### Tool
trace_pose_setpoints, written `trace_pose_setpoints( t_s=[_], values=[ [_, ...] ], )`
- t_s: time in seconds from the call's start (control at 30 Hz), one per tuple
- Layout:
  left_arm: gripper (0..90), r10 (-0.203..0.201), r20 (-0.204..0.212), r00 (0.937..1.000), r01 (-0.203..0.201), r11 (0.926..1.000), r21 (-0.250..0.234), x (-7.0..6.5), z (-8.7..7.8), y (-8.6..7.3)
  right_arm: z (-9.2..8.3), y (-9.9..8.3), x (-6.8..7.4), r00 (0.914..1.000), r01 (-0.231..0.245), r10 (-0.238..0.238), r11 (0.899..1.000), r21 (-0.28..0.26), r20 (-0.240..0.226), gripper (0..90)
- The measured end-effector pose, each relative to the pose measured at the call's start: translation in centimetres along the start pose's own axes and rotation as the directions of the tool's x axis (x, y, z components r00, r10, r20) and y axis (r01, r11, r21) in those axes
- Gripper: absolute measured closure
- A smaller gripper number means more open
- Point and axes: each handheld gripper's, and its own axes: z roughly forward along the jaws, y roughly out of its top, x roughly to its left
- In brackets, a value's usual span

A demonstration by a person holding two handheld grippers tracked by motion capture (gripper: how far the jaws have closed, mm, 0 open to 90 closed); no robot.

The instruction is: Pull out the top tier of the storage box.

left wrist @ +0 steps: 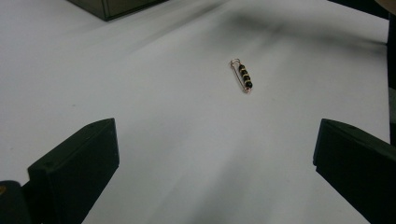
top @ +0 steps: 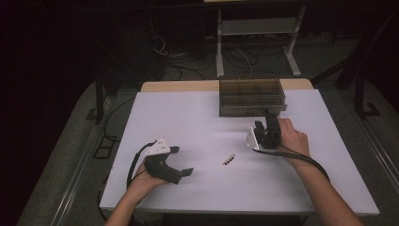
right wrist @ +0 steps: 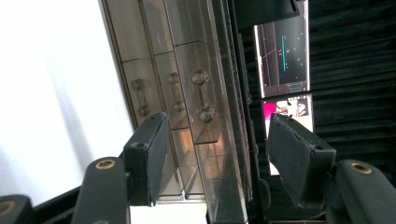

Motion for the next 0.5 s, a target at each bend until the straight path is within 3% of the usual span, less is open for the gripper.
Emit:
trace_pose_setpoints(
  t_s=[0.23, 0.5],
  values=[
    [0.0, -0.012, -0.01, 0.9999, 0.012, 0.9999, 0.002, 0.35, -0.12, -0.05, -0.36, -0.17, 0.04, 0.9989, -0.041, 0.041, 0.999, 0.002, -0.022, 33.9],
    [0.0, 0.001, 0.005, 1.0, -0.002, 0.9997, 0.023, 0.16, 0.21, -0.29, -0.6, -0.76, 0.19, 0.9869, -0.132, 0.133, 0.991, 0.019, -0.09, 32.9]
  ],
)
